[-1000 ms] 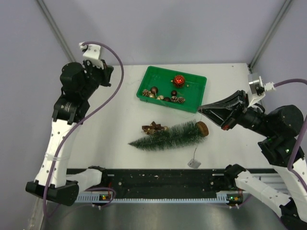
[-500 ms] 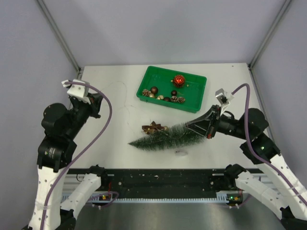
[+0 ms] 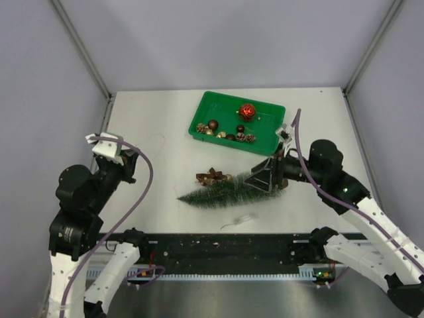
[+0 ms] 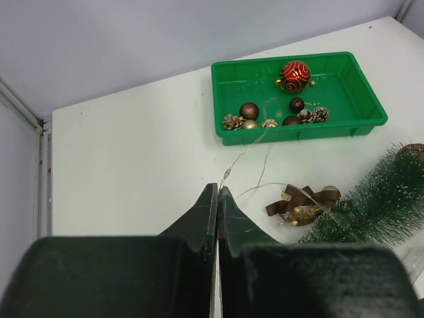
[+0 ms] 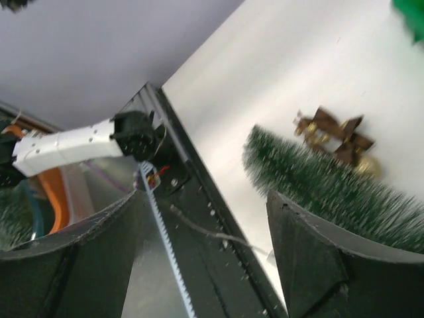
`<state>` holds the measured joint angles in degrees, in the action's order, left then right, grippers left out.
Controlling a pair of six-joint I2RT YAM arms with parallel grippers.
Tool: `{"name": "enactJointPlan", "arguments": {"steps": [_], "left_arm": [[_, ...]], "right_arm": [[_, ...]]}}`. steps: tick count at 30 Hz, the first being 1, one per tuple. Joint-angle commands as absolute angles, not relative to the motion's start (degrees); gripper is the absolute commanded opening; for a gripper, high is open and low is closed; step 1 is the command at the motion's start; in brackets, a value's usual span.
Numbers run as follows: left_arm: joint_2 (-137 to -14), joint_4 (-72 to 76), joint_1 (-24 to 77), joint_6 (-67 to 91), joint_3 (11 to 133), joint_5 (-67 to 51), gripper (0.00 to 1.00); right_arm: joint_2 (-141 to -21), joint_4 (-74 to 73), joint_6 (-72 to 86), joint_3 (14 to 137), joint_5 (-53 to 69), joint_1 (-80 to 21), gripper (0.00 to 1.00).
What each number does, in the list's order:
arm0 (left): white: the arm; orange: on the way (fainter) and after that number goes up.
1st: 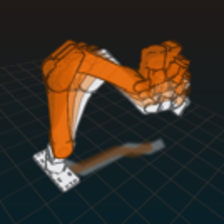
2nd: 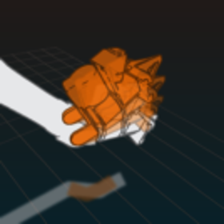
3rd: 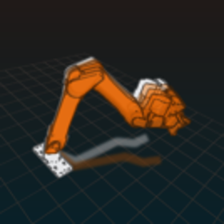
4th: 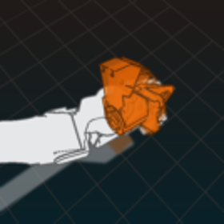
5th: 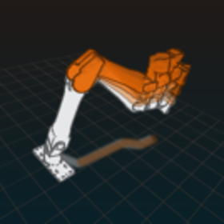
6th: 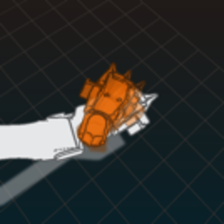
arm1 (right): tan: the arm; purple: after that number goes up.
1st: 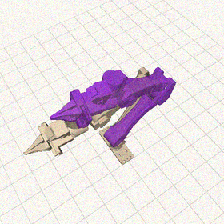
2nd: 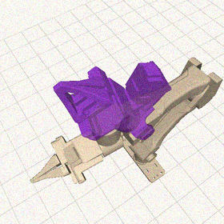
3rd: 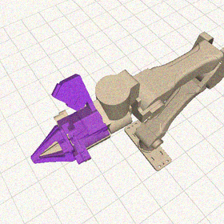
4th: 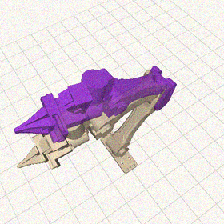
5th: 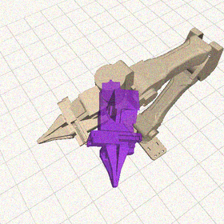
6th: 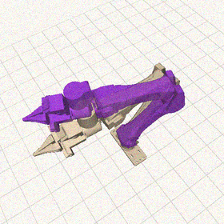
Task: Decorate the small christmas tree
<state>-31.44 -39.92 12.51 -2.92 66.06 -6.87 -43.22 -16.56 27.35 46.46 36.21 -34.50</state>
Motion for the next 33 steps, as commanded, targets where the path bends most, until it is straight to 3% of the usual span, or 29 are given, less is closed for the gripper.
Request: {"name": "enactJointPlan", "arguments": {"steps": [1, 7, 12, 25, 33], "left_arm": [[-33.5, -38.4, 12.3, -2.4, 68.1, -10.4, 0.01], [-35.9, -37.2, 12.3, -1.1, 68.8, -11.3, 0.01], [-35.7, -36.4, 12.3, -0.4, 67.2, -11.8, 0.01], [-35.5, -35.1, 12.3, -0.2, 65.0, -12.7, 0.01], [-34.6, -34.8, 12.3, -0.1, 64.5, -11.9, 0.01]], "right_arm": [[-50.1, -17.5, 19.6, 60.4, 25.3, -34.9, 0.75], [-73.0, -22.1, 9.2, 69.8, 15.3, -35.0, 0.75], [-86.3, -21.4, 6.2, 68.2, 12.0, -37.2, 0.76], [-97.5, -14.9, 9.2, 63.5, 12.0, -41.7, 0.78], [-105.7, -14.1, 9.9, 66.4, 7.5, -43.9, 0.73]]}}
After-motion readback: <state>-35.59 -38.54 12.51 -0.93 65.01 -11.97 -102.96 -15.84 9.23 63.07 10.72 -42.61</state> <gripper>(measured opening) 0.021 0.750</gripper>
